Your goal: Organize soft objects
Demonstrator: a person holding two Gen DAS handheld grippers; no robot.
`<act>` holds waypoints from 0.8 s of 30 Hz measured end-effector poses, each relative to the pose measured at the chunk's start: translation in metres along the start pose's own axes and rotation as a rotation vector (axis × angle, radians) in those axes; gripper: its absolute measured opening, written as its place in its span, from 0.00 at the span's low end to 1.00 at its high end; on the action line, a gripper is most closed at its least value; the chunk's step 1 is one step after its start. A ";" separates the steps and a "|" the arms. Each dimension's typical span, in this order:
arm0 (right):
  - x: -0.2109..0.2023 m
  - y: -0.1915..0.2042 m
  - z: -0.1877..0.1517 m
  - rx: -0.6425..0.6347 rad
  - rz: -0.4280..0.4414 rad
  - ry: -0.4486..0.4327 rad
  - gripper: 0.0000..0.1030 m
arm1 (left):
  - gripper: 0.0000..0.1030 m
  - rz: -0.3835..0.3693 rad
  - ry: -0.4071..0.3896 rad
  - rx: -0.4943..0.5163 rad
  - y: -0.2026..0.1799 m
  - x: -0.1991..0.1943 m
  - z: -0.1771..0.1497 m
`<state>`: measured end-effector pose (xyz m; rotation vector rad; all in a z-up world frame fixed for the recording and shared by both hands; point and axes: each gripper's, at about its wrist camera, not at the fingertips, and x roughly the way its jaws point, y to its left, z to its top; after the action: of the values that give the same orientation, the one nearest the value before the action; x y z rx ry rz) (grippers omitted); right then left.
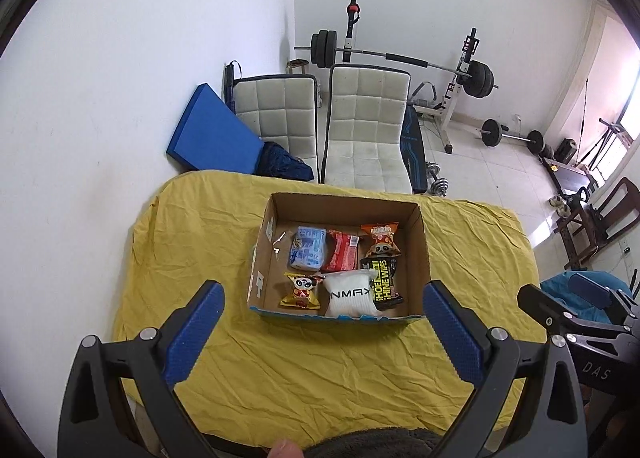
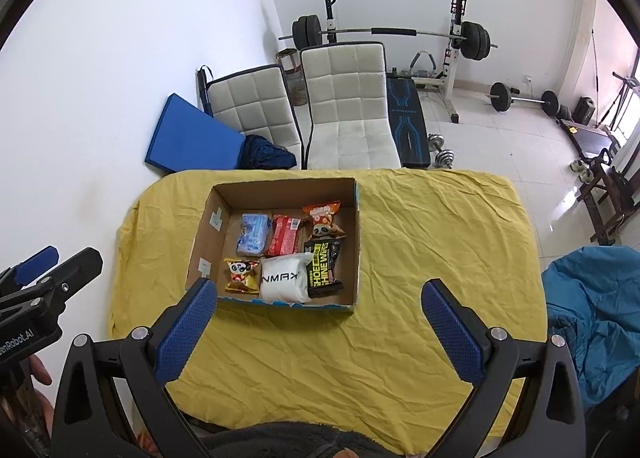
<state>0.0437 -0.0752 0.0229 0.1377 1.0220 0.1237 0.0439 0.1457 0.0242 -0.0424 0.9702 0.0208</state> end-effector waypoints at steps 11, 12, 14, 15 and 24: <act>0.001 -0.001 -0.007 0.000 -0.033 -0.001 1.00 | 0.98 0.036 0.045 -0.001 0.001 0.010 -0.010; 0.000 -0.001 -0.007 0.003 -0.032 -0.004 1.00 | 0.98 0.037 0.048 -0.001 0.002 0.011 -0.011; -0.001 -0.001 -0.007 0.004 -0.038 -0.007 1.00 | 0.98 0.040 0.054 -0.002 0.002 0.013 -0.013; -0.002 -0.001 -0.007 0.005 -0.042 -0.009 1.00 | 0.98 0.039 0.056 -0.004 0.003 0.013 -0.014; -0.006 -0.003 -0.009 0.016 -0.070 -0.021 1.00 | 0.98 0.045 0.055 -0.002 0.004 0.014 -0.015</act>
<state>0.0332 -0.0792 0.0229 0.1175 1.0056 0.0502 0.0389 0.1488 0.0041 -0.0234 1.0260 0.0626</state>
